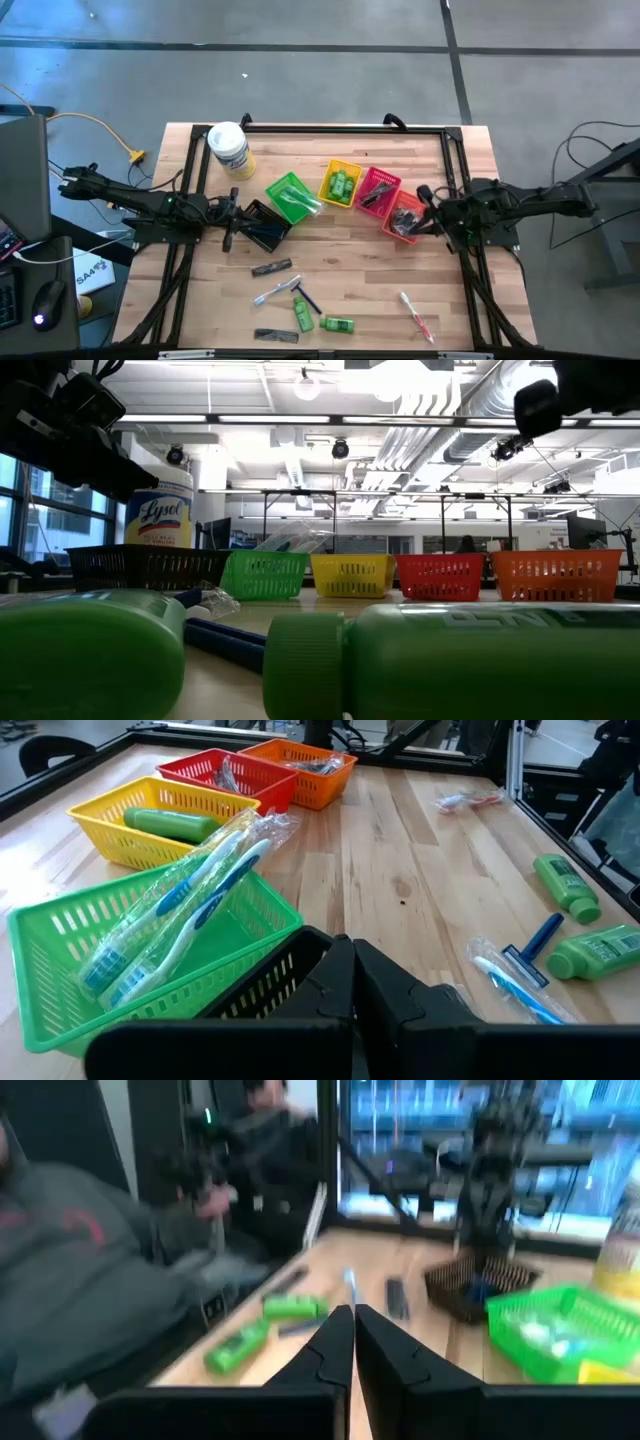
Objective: Pick & Place Travel size toiletries
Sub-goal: Put the blue toothbrush into the green bin
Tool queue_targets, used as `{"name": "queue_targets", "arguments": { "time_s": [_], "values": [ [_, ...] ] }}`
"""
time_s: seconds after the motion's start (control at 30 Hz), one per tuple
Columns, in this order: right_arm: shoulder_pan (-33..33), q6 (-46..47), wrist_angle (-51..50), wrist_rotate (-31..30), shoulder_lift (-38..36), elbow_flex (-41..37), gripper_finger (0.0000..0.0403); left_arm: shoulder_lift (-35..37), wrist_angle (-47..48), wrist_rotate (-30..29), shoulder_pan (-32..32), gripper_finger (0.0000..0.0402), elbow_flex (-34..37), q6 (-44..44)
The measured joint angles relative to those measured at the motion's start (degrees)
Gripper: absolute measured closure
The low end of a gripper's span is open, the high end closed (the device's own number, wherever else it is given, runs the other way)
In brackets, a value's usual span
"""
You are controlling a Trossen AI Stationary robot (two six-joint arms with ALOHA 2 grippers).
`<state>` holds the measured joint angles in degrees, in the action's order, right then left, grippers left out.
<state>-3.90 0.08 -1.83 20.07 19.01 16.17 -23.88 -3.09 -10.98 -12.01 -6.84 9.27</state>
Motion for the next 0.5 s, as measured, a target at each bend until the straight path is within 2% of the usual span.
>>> {"name": "queue_targets", "arguments": {
  "time_s": [0.27,0.5],
  "values": [
    [0.1,1.9,1.3,-1.4,-12.7,-5.6,0.0396,0.0,0.2,0.0,0.0,0.0401,0.0,0.0],
    [0.1,3.3,10.6,-3.9,-17.3,-12.5,0.0396,0.0,0.2,0.0,0.0,0.0401,0.0,0.0]
  ]
}}
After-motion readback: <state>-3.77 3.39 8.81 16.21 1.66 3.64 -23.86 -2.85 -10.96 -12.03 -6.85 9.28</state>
